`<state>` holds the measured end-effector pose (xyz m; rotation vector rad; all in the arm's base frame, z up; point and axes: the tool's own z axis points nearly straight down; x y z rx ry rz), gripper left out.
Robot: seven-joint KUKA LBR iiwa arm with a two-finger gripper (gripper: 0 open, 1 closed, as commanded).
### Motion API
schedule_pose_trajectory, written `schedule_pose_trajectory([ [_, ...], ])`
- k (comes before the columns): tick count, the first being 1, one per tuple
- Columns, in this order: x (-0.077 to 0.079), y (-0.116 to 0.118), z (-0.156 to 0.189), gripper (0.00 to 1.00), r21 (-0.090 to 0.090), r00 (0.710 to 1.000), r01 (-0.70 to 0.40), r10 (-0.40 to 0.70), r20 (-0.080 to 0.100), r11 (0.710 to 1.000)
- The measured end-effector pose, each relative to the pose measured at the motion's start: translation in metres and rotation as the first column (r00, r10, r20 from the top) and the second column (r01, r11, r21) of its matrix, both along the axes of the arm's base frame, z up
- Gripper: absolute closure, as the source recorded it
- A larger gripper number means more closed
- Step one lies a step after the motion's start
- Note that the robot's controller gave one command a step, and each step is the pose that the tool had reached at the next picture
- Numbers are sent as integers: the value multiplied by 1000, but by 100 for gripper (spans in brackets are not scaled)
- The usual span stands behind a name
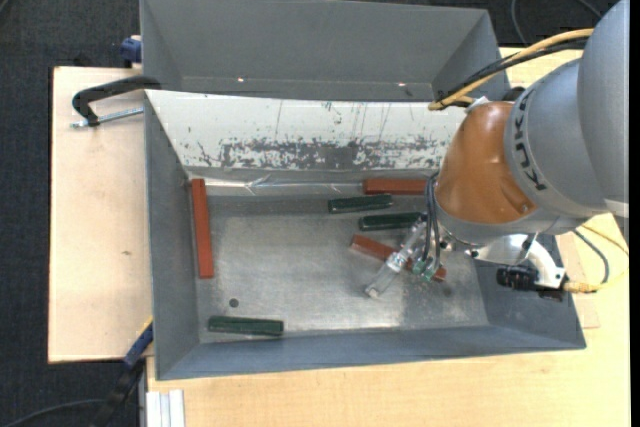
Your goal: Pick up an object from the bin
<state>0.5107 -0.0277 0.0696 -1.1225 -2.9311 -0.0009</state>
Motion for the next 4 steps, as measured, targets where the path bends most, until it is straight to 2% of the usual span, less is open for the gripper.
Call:
schedule_pose_trajectory([
  [1,0,0,0,0,-1,1000,-2,2,2,1000],
  [2,0,0,0,100,-1,1000,-2,2,2,1000],
  [3,1,1,9,100,-2,1000,-3,3,6,1000],
  [4,4,1,85,100,-1,1000,-6,6,13,1000],
])
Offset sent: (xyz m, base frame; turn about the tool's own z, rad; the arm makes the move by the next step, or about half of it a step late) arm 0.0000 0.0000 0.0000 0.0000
